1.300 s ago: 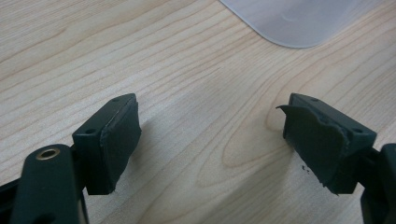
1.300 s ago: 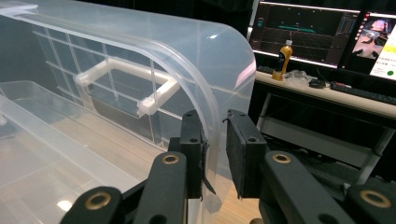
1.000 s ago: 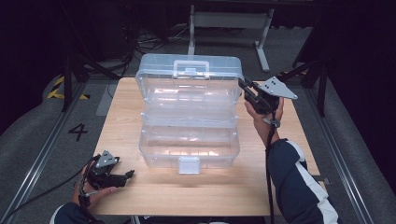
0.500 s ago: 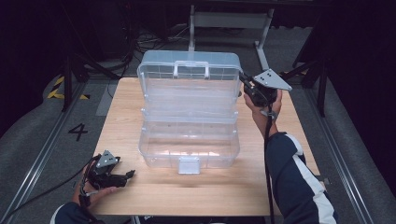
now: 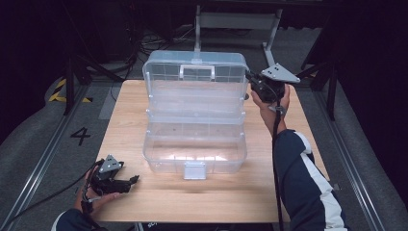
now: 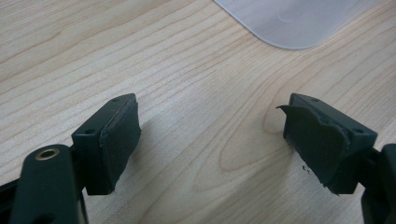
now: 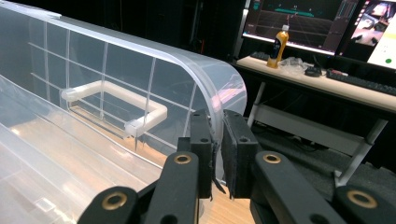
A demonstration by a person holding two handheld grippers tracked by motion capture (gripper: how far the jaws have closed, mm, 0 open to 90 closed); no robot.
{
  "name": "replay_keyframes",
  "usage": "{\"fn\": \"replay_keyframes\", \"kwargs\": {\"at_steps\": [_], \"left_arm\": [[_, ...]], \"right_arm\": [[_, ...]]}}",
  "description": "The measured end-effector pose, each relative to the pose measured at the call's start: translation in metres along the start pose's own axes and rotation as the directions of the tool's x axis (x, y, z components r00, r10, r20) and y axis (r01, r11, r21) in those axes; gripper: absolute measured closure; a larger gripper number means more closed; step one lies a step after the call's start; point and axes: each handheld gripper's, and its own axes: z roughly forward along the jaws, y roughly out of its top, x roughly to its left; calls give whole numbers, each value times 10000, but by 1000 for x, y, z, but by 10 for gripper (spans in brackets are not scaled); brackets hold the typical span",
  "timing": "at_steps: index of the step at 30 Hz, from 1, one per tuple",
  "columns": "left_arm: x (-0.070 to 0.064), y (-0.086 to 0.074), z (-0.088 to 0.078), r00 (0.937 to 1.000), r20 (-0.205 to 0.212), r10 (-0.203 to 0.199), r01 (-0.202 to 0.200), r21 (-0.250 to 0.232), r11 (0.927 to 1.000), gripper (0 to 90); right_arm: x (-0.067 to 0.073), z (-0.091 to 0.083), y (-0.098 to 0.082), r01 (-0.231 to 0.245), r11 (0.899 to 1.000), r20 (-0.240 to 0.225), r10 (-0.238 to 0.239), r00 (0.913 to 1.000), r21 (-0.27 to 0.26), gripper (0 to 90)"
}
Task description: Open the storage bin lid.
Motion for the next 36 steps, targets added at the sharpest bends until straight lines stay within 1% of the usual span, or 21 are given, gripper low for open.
{"fn": "replay_keyframes", "kwargs": {"at_steps": [8,9,11,13,15,17,19,22,25,29,30,31,33,36], "left_arm": [[0,0,0,10000,13,2,-2,4,10000,190],[0,0,0,10000,9,2,-2,-2,10000,190],[0,0,0,10000,18,-13,13,1,10000,190],[0,0,0,10000,9,3,-3,3,10000,190],[0,0,1,10000,7,-36,36,-44,10000,190],[0,0,1,10000,9,-33,34,-41,10000,190],[0,0,1,10000,-15,-18,18,-51,10000,190],[0,0,1,10000,-16,-20,20,-50,10000,189],[0,0,1,10000,-24,-23,23,-56,10000,189],[0,0,1,10000,-21,-26,26,-55,10000,190],[0,0,1,10000,-30,-10,9,-62,10000,189],[0,0,1,10000,-21,-23,22,-56,10000,190],[0,0,1,10000,-30,-8,8,-65,10000,189],[0,0,1,10000,-21,-26,26,-56,10000,189]], "right_arm": [[-7,11,1,-79,9997,-113,81,9999,230,834],[-7,12,2,-194,9995,-154,198,9997,235,834],[-9,15,2,-219,9993,-183,225,9996,298,834],[-11,17,3,-172,9990,-210,181,9996,421,833],[-13,20,4,-231,9985,-262,244,9994,499,832],[-13,22,4,-158,9984,-242,172,9996,534,831],[-15,23,3,-310,9980,-308,328,9990,558,831],[-17,27,3,-350,9974,-351,373,9987,635,830],[-20,32,4,-290,9969,-359,317,9989,735,828],[-22,36,3,-298,9963,-361,328,9988,805,827],[-22,37,3,-364,9962,-370,394,9985,795,827],[-22,38,2,-317,9965,-348,345,9988,772,826],[-23,39,1,-408,9961,-364,438,9984,783,826],[-25,42,1,-379,9956,-365,412,9985,856,824]]}}
